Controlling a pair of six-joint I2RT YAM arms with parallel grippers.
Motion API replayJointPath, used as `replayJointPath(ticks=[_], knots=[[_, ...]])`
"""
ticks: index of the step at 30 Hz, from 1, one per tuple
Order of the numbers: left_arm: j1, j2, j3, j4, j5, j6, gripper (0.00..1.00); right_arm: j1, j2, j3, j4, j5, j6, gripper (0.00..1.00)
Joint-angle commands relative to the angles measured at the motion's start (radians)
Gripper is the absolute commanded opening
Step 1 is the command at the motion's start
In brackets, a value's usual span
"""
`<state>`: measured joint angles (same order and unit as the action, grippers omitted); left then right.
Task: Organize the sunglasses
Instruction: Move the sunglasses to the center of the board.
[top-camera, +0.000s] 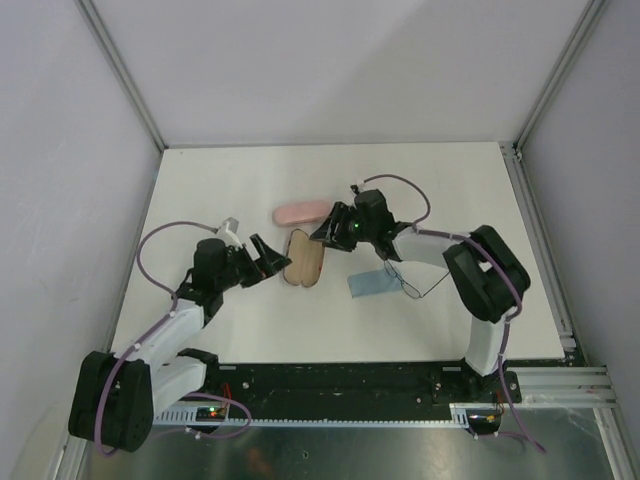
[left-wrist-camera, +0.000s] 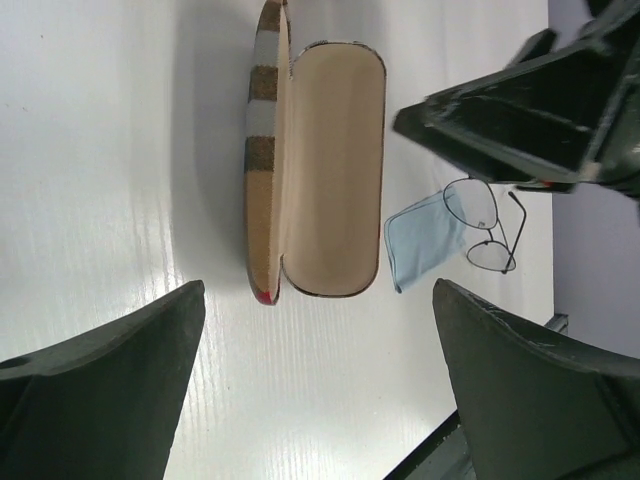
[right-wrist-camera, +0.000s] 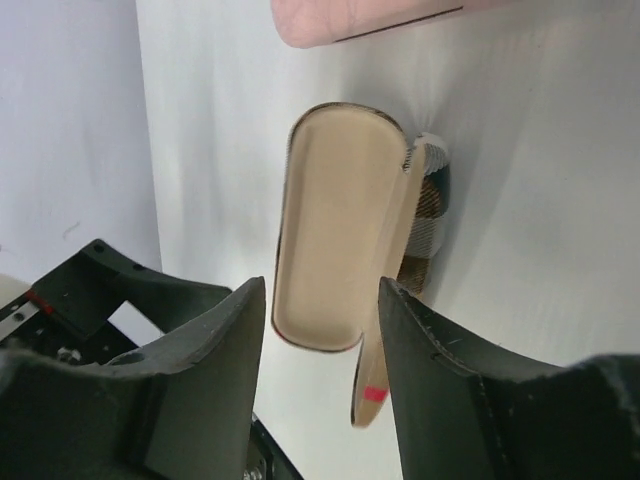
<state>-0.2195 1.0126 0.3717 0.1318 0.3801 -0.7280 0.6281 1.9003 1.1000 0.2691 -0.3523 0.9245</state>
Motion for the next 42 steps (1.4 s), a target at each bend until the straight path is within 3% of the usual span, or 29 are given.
replayJointPath(ticks=[1, 5, 10, 20, 23, 32, 37, 42], knots=[[-0.021, 0.02, 0.034, 0.017, 0.028, 0.058, 1.0, -0.013, -0.164, 0.038, -0.201, 0.056, -0.182, 0.53], [-0.123, -0.014, 0.063, 0.012, -0.048, 0.11, 1.0, -0.009, -0.266, 0.018, -0.391, 0.145, -0.325, 0.53], [-0.33, -0.022, 0.131, -0.001, -0.188, 0.212, 0.96, -0.031, -0.436, -0.124, -0.443, 0.177, -0.352, 0.46], [-0.629, 0.235, 0.284, -0.014, -0.275, 0.313, 0.55, -0.066, -0.615, -0.367, -0.466, 0.225, -0.339, 0.22], [-0.654, 0.316, 0.328, -0.012, -0.267, 0.313, 0.51, -0.093, -0.61, -0.39, -0.472, 0.235, -0.342, 0.21], [-0.668, 0.533, 0.455, -0.013, -0.213, 0.321, 0.52, -0.252, -0.527, -0.396, -0.506, 0.24, -0.427, 0.22], [-0.673, 0.645, 0.529, -0.041, -0.186, 0.331, 0.45, -0.362, -0.518, -0.396, -0.506, 0.222, -0.473, 0.23], [-0.674, 0.722, 0.582, -0.104, -0.203, 0.313, 0.43, -0.404, -0.536, -0.396, -0.509, 0.179, -0.507, 0.28]])
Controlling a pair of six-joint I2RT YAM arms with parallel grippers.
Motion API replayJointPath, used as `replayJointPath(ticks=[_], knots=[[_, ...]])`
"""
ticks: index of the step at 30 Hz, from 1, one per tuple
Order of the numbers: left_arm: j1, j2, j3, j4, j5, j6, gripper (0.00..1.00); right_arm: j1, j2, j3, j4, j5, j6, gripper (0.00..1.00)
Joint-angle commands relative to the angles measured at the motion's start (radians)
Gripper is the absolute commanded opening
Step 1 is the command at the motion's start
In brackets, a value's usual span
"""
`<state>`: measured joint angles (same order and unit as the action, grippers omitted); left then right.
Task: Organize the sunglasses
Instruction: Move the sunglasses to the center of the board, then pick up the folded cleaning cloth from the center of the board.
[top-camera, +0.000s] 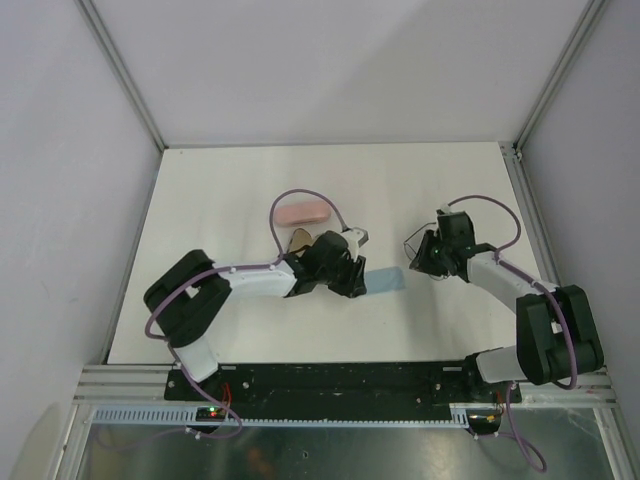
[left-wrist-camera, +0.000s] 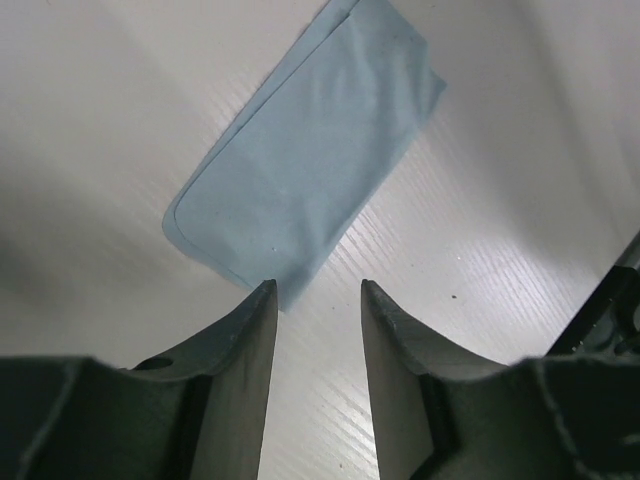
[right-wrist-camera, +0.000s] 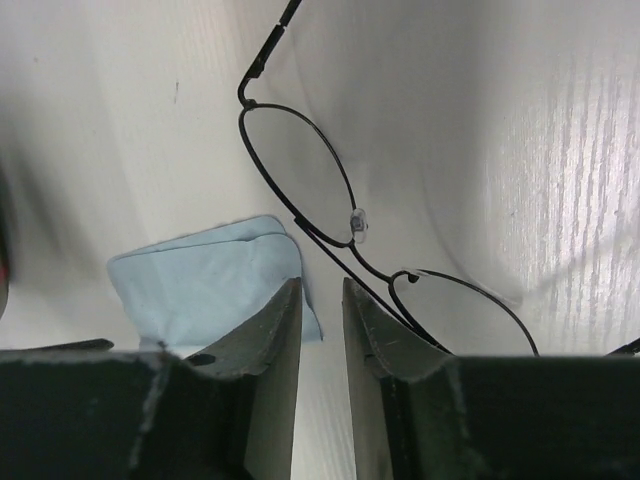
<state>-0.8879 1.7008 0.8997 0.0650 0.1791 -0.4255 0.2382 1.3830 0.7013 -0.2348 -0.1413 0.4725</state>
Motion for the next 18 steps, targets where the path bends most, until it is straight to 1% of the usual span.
replayJointPath(ticks=[1, 4, 11, 18], knots=[[-0.005, 0.04, 0.057, -0.046, -0.007, 0.006, 0.43, -0.013, -0.019, 0.003, -0.01, -0.043, -0.059, 0.3], [-0.005, 0.047, 0.059, -0.056, -0.027, -0.011, 0.43, 0.021, -0.013, 0.002, -0.038, -0.044, -0.068, 0.34], [-0.005, -0.007, 0.008, -0.097, -0.068, -0.044, 0.42, 0.165, 0.006, 0.001, -0.077, 0.078, -0.052, 0.36], [-0.005, -0.042, -0.024, -0.113, -0.073, -0.061, 0.41, 0.201, 0.068, 0.0, -0.068, 0.139, -0.044, 0.34]])
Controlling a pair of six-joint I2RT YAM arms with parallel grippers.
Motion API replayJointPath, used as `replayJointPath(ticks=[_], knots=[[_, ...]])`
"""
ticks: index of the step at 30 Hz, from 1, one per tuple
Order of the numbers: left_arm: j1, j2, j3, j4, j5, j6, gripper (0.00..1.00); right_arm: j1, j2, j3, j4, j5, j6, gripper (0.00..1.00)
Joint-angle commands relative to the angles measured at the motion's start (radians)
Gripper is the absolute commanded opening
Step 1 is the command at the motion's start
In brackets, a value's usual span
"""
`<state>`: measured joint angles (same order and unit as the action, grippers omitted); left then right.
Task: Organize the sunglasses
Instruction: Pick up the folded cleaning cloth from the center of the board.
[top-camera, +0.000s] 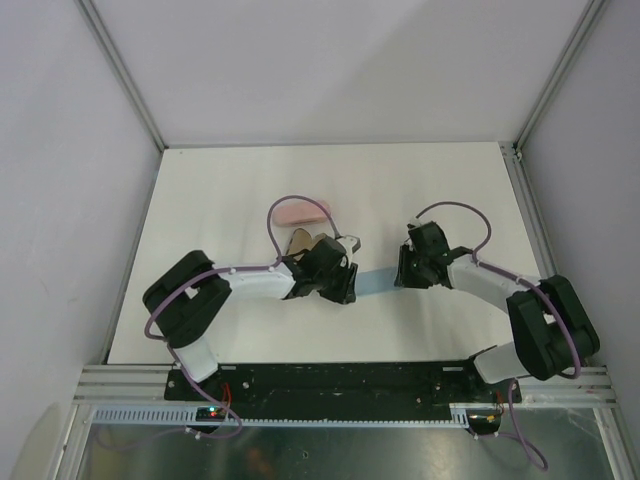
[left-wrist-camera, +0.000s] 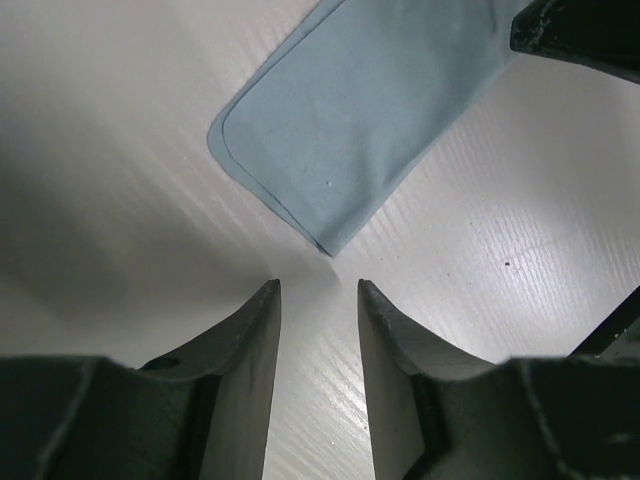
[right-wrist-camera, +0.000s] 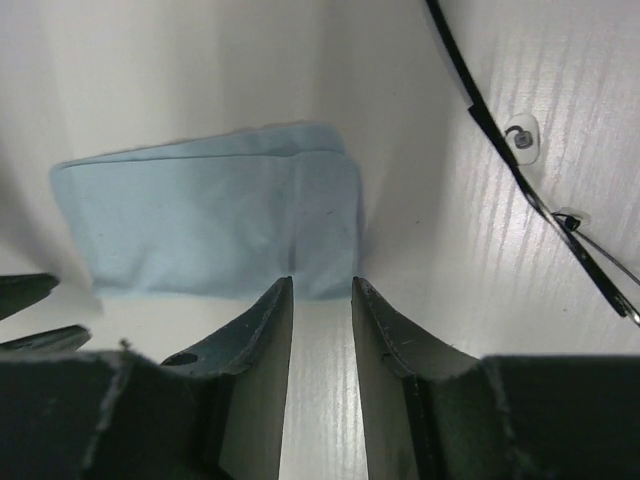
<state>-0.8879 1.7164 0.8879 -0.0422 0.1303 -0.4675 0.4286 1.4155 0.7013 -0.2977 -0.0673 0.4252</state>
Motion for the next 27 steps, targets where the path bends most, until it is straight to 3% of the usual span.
replayJointPath(ticks=[1, 7, 16, 27], knots=[[-0.005, -0.058, -0.013, -0.008, -0.024, -0.022, 0.41, 0.013, 0.045, 0.001, -0.005, 0.081, 0.002, 0.34], [-0.005, -0.047, -0.009, -0.014, -0.02, -0.03, 0.39, 0.04, 0.092, 0.001, -0.004, 0.113, 0.003, 0.31], [-0.005, -0.034, 0.005, -0.026, -0.03, -0.028, 0.37, 0.097, 0.066, 0.001, -0.042, 0.13, 0.021, 0.11], [-0.005, 0.023, 0.045, -0.027, -0.036, -0.024, 0.36, 0.101, 0.029, 0.0, -0.065, 0.137, 0.033, 0.17]])
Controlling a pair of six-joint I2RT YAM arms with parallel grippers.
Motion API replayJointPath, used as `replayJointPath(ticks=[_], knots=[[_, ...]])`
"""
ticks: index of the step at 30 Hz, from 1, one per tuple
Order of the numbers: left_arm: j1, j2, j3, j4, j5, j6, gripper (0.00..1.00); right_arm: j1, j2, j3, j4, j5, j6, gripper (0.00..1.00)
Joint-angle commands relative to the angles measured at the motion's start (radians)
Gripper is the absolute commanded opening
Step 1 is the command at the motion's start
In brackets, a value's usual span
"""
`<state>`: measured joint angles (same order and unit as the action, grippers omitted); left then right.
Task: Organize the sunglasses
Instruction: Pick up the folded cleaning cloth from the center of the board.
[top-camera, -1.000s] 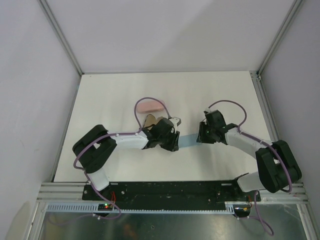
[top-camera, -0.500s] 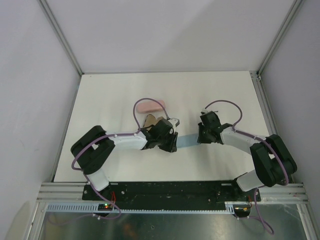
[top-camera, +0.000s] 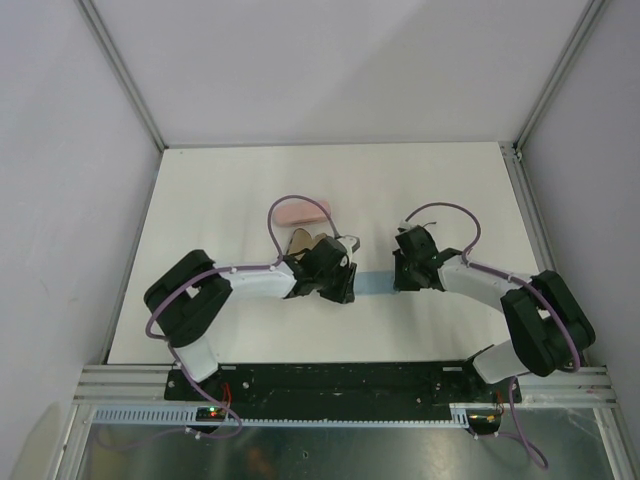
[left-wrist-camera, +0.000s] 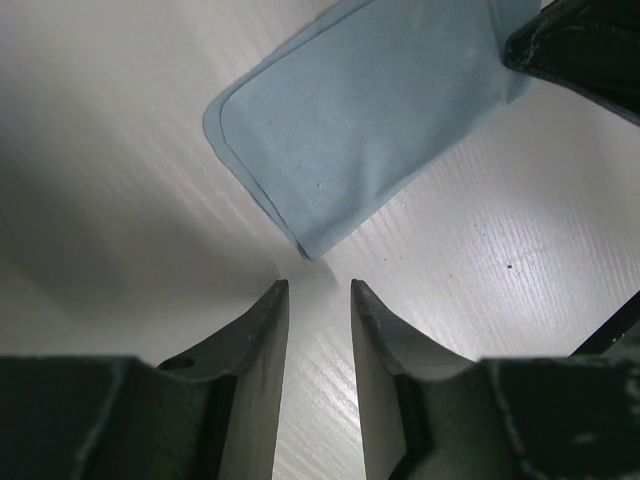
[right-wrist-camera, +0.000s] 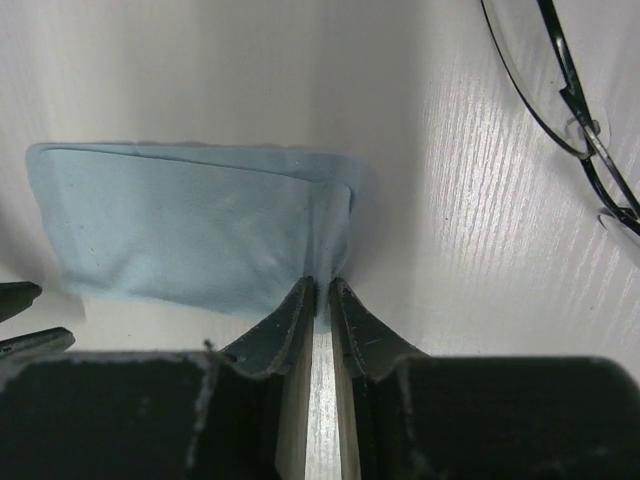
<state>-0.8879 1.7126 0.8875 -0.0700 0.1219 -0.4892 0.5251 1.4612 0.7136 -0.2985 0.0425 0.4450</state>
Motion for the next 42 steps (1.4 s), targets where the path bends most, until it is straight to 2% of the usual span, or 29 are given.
replayJointPath(ticks=[1, 7, 17, 25, 31, 42], knots=[[-0.005, 0.034, 0.051, 0.001, -0.028, 0.0, 0.36, 0.005, -0.018, -0.012, -0.064, 0.026, 0.013, 0.17], [-0.005, 0.089, 0.099, -0.002, -0.028, 0.009, 0.32, 0.004, -0.032, -0.011, -0.07, 0.025, 0.016, 0.17], [-0.01, 0.141, 0.094, -0.031, -0.075, 0.008, 0.25, -0.004, -0.065, -0.011, -0.079, 0.012, 0.02, 0.19], [-0.011, 0.171, 0.093, -0.09, -0.145, 0.023, 0.02, -0.046, -0.123, -0.013, -0.121, 0.0, 0.005, 0.31], [-0.012, 0.166, 0.093, -0.097, -0.139, 0.027, 0.0, -0.064, -0.155, -0.049, -0.127, -0.017, 0.005, 0.37], [-0.011, 0.141, 0.103, -0.099, -0.132, 0.03, 0.0, -0.004, -0.075, -0.076, -0.077, -0.014, 0.031, 0.32]])
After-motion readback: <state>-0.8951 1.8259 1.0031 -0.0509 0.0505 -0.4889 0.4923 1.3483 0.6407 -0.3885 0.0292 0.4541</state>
